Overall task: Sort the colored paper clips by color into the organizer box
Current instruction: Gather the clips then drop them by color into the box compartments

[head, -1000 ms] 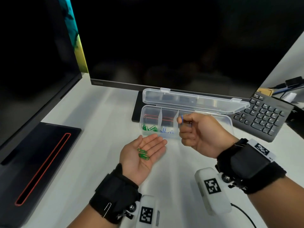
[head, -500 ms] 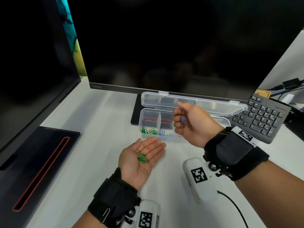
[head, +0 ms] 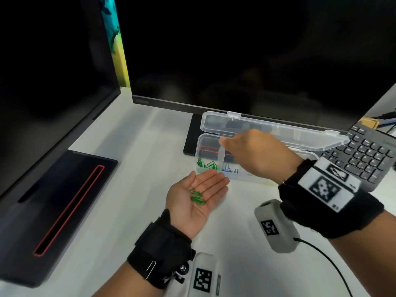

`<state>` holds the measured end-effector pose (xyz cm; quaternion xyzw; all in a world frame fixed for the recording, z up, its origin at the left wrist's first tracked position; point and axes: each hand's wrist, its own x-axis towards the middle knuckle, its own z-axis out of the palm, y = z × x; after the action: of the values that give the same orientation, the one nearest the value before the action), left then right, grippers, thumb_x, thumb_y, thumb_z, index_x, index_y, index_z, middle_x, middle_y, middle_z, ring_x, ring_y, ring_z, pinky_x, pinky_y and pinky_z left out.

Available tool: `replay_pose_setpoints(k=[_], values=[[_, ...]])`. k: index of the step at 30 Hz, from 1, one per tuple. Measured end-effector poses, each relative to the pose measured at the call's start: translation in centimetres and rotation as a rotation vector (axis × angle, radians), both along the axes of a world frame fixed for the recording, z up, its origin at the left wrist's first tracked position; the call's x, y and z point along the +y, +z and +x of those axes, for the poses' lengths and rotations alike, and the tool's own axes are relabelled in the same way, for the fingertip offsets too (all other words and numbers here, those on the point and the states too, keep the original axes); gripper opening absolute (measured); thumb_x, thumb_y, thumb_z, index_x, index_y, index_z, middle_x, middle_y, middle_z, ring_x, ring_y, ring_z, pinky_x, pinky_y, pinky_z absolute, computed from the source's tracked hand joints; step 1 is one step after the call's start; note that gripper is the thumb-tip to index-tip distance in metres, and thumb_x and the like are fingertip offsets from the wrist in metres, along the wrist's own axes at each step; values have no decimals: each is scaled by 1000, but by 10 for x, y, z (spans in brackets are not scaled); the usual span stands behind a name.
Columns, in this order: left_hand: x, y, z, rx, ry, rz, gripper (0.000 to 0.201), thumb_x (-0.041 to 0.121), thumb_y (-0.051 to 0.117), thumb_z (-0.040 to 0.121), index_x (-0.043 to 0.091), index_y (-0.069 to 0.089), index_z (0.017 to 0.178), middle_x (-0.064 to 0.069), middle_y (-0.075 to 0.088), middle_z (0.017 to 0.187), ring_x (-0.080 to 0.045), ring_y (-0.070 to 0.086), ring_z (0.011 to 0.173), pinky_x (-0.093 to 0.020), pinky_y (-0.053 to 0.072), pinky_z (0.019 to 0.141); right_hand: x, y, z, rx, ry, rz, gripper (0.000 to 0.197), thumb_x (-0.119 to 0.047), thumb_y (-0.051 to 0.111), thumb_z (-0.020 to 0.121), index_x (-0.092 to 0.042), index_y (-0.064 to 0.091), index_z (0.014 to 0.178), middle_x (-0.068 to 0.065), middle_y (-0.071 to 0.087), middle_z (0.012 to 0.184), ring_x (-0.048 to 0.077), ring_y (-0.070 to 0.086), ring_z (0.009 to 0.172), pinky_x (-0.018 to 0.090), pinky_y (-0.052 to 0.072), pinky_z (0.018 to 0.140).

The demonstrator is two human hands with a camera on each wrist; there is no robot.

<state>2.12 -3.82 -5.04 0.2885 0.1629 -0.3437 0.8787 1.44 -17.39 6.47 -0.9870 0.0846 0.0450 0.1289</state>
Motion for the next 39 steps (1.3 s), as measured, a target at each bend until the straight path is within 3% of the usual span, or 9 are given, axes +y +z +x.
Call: replay_pose_setpoints(k=[3,6,11,17,21,25,27,32,39], values=[[0,0,0,-32,13,-58,48,26,36,100,-6,71,88,-21,73,89,-30,73,77,-40,60,74,15,-5,-18,-253,89,107,20,-35,55,91,-20,67,91,-7,63,82,12,57,78,25,44,68],[-1,-5,-1,-30,17,-111,56,28,32,101,0,73,75,-8,64,64,-17,62,54,-25,54,55,32,-21,-33,-40,269,162,17,-27,66,82,-28,72,98,-8,70,86,8,61,80,24,49,75],[1,-6,-3,-53,-23,-85,54,37,31,100,-1,66,116,-21,63,125,-32,57,119,-44,35,109,44,-47,-30,-8,353,-55,14,-16,54,87,-18,65,95,3,65,92,19,53,82,30,44,72],[0,-5,-3,-64,7,-86,53,34,32,100,-4,68,111,-23,65,119,-34,64,110,-45,41,103,44,-64,-30,-100,379,-90,24,-9,44,93,-11,66,104,10,67,96,28,60,85,32,46,71],[2,-4,-1,-66,88,-54,49,29,36,99,-7,68,106,-24,68,113,-35,67,103,-45,45,97,46,-73,-33,-195,410,39,25,-11,44,78,-10,68,69,8,67,67,30,60,60,39,51,57],[9,1,10,-139,159,62,42,27,38,99,-4,66,105,-20,72,100,-26,73,84,-33,57,72,30,-54,-24,-326,140,349,7,-17,70,78,-20,77,79,-1,71,69,13,63,65,26,49,68],[12,6,14,-201,188,120,40,28,37,100,-1,65,105,-18,73,99,-24,73,85,-32,55,76,21,-45,-9,-429,96,284,6,-23,74,80,-18,76,80,-2,70,70,13,61,65,26,49,67],[17,16,11,-344,205,252,41,29,36,101,1,65,108,-16,72,105,-25,71,92,-36,52,89,16,-49,35,-203,78,-20,16,-21,60,88,-10,68,78,6,67,76,22,59,70,29,49,64],[22,35,12,-515,247,403,33,25,41,99,7,68,100,-11,74,94,-23,70,83,-33,53,81,14,-37,33,-19,217,-210,25,-35,58,92,-12,68,98,-2,47,71,23,48,73,29,37,64]])
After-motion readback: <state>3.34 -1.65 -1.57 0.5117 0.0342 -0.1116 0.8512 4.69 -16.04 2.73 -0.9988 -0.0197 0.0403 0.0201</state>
